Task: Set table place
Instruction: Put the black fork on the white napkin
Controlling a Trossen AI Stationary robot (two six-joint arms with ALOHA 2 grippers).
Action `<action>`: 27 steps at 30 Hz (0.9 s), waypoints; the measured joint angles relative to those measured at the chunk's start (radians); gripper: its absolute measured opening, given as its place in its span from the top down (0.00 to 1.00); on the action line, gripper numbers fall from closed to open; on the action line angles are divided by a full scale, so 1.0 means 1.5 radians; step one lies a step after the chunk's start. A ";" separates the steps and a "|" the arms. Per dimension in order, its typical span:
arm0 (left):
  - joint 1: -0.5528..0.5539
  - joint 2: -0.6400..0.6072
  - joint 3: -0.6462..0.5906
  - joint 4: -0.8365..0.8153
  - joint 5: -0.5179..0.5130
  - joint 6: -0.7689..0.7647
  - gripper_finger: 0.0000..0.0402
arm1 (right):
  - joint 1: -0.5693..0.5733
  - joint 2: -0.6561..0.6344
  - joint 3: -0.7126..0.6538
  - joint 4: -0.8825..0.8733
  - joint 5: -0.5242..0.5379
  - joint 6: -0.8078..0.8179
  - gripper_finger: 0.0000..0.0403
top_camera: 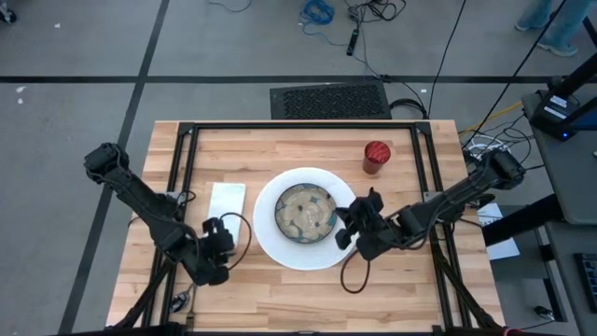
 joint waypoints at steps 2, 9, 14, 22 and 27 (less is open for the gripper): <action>-0.008 0.000 0.000 -0.002 0.038 -0.043 0.76 | 0.000 0.000 -0.010 0.003 0.007 -0.003 1.00; -0.068 0.000 0.000 0.065 0.198 -0.273 0.76 | 0.000 0.000 -0.047 0.031 0.005 -0.054 1.00; -0.134 0.008 0.000 0.196 0.238 -0.434 0.76 | -0.001 0.001 -0.050 0.035 0.007 -0.117 1.00; -0.209 0.069 0.000 0.262 0.244 -0.649 0.76 | -0.004 0.001 -0.050 0.065 0.085 -0.222 1.00; -0.216 0.104 0.000 0.204 0.317 -0.681 0.76 | -0.036 0.001 -0.050 0.073 0.179 -0.269 0.93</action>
